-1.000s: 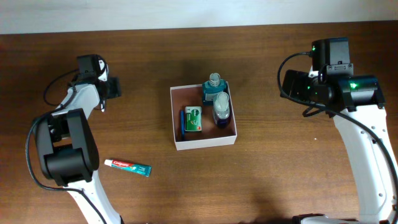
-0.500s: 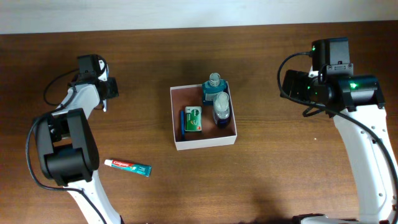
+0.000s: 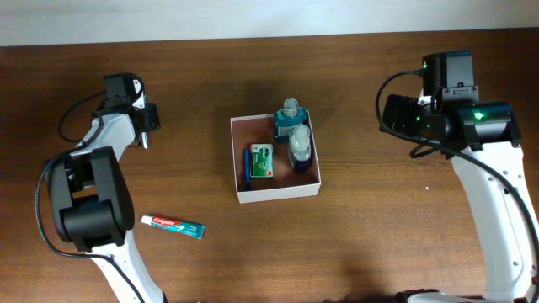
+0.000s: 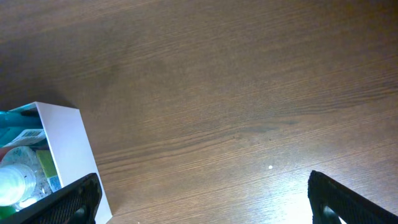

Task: Pack container
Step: 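Lower the left gripper and grasp the toothbrush handle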

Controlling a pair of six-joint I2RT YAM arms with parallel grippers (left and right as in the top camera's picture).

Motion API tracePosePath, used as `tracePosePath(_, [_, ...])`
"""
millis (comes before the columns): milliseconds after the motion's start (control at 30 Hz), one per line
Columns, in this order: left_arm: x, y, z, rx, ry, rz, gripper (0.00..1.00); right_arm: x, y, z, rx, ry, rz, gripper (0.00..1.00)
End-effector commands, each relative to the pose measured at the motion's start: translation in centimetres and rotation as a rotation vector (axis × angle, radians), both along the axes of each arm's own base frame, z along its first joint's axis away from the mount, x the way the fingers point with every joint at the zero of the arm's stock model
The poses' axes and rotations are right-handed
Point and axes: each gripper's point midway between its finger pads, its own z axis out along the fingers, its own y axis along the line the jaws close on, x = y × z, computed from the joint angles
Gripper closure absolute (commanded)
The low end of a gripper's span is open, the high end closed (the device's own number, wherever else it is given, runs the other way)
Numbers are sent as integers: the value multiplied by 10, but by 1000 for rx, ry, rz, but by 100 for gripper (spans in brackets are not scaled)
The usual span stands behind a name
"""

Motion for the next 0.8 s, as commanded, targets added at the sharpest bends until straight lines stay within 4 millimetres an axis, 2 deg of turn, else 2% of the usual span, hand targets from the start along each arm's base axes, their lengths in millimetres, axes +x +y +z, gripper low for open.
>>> tracePosePath(0, [6, 2, 28, 7, -56, -2, 99, 1, -3, -2, -6, 5, -12, 2])
tracePosePath(167, [5, -7, 82, -3, -137, 11, 99, 1, -3, -2, -6, 5, -12, 2])
tracePosePath(267, [0, -22, 116, -20, -180, 0, 99, 1, -3, -2, -6, 5, -12, 2])
tracePosePath(400, [-12, -48, 147, -39, -199, -28, 99, 1, -3, -2, -6, 5, -12, 2])
tracePosePath(567, [-32, -93, 169, -49, -178, -117, 99, 1, -3, -2, -6, 5, -12, 2])
tracePosePath(767, [-65, -145, 169, -101, -91, -167, 99, 1, -3, -2, -6, 5, -12, 2])
